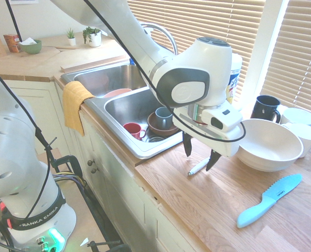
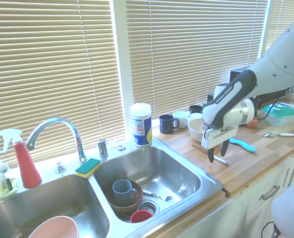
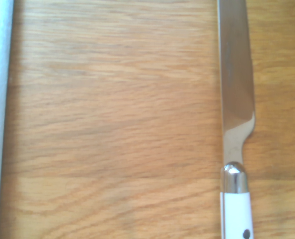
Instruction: Put the knife into the sink
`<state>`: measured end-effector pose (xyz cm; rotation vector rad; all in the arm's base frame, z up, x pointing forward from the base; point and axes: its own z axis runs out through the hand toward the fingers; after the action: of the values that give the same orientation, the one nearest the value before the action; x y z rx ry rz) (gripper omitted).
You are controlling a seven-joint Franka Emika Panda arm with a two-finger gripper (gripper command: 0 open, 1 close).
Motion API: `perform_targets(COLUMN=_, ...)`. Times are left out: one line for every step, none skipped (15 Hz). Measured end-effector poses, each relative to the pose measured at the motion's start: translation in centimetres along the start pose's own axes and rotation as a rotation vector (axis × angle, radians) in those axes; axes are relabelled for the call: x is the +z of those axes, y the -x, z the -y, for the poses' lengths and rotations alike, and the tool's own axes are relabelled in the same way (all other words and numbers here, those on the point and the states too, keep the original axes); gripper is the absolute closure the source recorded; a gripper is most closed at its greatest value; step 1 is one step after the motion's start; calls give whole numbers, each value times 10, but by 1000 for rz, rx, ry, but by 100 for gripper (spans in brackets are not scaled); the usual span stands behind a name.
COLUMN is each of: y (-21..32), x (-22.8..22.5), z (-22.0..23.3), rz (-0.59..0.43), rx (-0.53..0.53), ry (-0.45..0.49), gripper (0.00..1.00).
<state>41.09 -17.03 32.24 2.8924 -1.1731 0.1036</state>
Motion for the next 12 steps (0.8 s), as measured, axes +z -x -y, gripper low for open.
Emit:
perform_targets(y=0, x=0, z=-1, rz=0, rx=3, ry=0, gripper=100)
perform_targets(y=-1, x=0, z=-2, rz=0, rx=6, ry=0, gripper=100)
perform_targets(y=-1, x=0, z=-3, rz=1, rx=8, ry=-1, gripper=100)
perform_targets(y=-1, x=0, z=-3, rz=2, rx=10, ry=-1, gripper=100)
perform_targets(y=-1, x=1, z=-4, rz=4, rx=12, ry=-1, gripper=100)
perform_targets(y=-1, x=3, z=-4, rz=7, rx=13, ry=0, gripper=100)
perform_targets(y=-1, x=4, z=-4, rz=9, rx=13, ry=1, gripper=100)
perform_targets(y=-1, x=4, z=-3, rz=10, rx=14, ry=1, gripper=100)
perform_targets(y=-1, x=5, z=-3, rz=11, rx=16, ry=0, gripper=100)
perform_targets(y=-1, x=6, z=-3, rz=12, rx=17, ry=-2, gripper=100)
perform_targets(y=-1, x=7, z=-3, rz=13, rx=19, ry=-3, gripper=100)
perform_targets(y=-1, x=7, z=-3, rz=13, rx=21, ry=-4, gripper=100)
